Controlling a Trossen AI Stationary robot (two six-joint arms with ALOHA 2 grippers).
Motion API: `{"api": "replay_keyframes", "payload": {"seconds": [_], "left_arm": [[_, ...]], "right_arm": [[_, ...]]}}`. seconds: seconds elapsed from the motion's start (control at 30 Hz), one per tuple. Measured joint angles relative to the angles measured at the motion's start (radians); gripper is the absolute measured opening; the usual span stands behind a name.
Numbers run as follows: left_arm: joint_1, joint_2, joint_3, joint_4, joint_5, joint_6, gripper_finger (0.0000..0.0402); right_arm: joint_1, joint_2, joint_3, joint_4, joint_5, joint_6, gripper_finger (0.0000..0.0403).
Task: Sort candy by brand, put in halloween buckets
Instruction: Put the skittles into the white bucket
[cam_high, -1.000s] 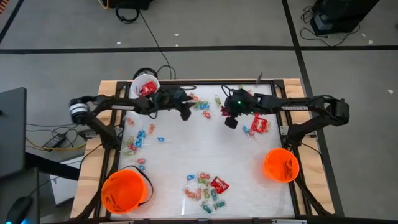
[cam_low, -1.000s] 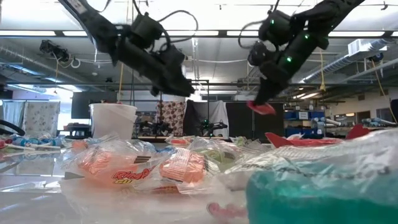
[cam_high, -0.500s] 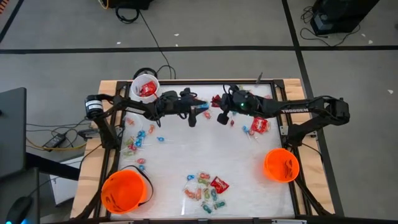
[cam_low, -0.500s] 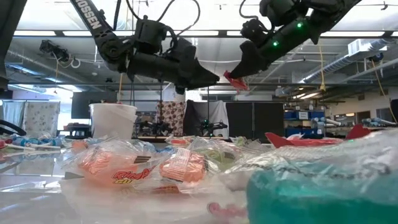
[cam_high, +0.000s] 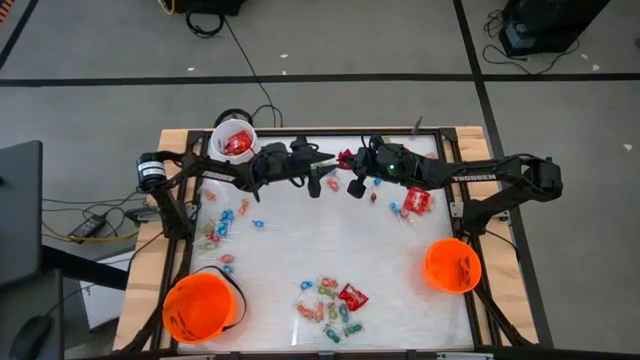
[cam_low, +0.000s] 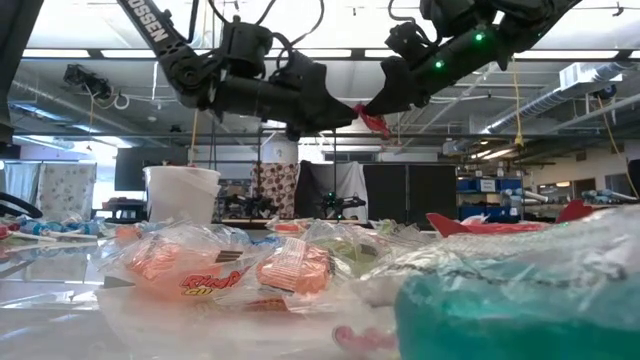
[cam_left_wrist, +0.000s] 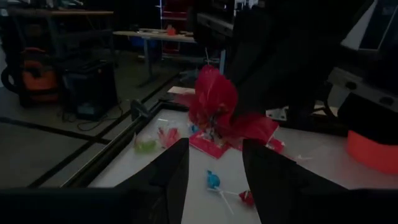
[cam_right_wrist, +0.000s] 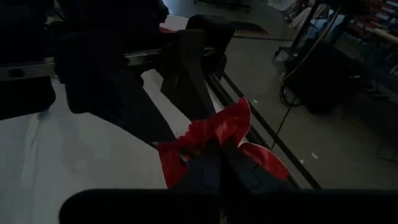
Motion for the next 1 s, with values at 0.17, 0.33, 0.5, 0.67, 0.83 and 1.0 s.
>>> {"api": "replay_keyframes", "payload": {"seconds": [0.17, 0.33, 0.5, 0.67, 0.83, 1.0], "left_arm": [[-0.004, 0.000, 0.003, 0.013, 0.000, 0.003, 0.0157], [-0.004, 0.000, 0.003, 0.017, 0.001, 0.004, 0.0130], [-0.004, 0.000, 0.003, 0.026, 0.008, 0.016, 0.0057], [-0.004, 0.000, 0.003, 0.042, 0.039, 0.049, 0.0009], [-0.004, 0.000, 0.003, 0.033, 0.030, 0.023, 0.0026], [-0.004, 0.000, 0.003, 0.028, -0.011, 0.020, 0.0067]], "right_arm": [[0.000, 0.000, 0.000, 0.016, 0.000, -0.003, 0.0006], [0.000, 0.000, 0.000, 0.043, -0.001, -0.003, 0.0007], [0.000, 0.000, 0.000, 0.048, -0.001, -0.003, 0.0007], [0.000, 0.000, 0.000, 0.048, -0.001, -0.003, 0.0007], [0.000, 0.000, 0.000, 0.044, 0.069, -0.004, 0.0007], [-0.001, 0.000, 0.000, 0.044, 0.159, -0.004, 0.0007]]}}
